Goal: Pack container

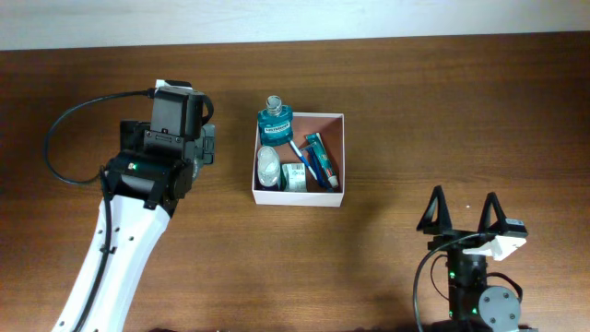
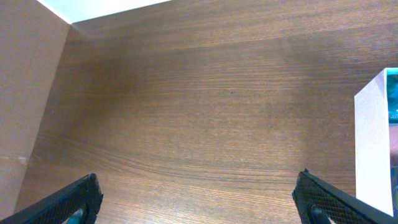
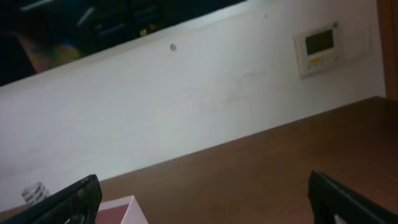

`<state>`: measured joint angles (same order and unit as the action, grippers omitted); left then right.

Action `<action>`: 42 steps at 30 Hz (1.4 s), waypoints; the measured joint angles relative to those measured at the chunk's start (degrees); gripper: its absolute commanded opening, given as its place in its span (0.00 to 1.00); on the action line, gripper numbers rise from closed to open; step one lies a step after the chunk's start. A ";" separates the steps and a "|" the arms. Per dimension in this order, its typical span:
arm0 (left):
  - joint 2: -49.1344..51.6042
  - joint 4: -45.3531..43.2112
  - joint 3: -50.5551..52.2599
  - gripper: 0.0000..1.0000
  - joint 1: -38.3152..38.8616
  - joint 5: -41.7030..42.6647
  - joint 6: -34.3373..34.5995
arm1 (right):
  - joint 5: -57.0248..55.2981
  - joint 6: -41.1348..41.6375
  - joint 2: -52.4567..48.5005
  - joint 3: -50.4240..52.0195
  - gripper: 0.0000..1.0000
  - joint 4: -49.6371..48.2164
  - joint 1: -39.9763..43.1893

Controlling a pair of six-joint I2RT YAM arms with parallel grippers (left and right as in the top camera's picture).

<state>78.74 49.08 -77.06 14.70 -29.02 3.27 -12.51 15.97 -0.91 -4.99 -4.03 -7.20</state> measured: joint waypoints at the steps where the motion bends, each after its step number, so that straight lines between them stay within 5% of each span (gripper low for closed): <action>1: 0.00 0.02 0.00 0.99 0.00 0.00 0.00 | 0.02 -0.11 0.00 0.48 0.99 -0.52 0.00; 25: 0.00 0.00 0.00 1.00 0.00 0.00 0.00 | 7.28 -13.00 0.07 4.35 0.99 7.89 1.66; 42: 0.00 0.02 0.00 0.99 0.00 0.02 0.00 | 7.72 -14.49 0.07 4.35 0.98 7.89 3.43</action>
<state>78.74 49.10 -77.06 14.70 -28.99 3.27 -4.80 1.48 -0.84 -0.64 3.86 -3.77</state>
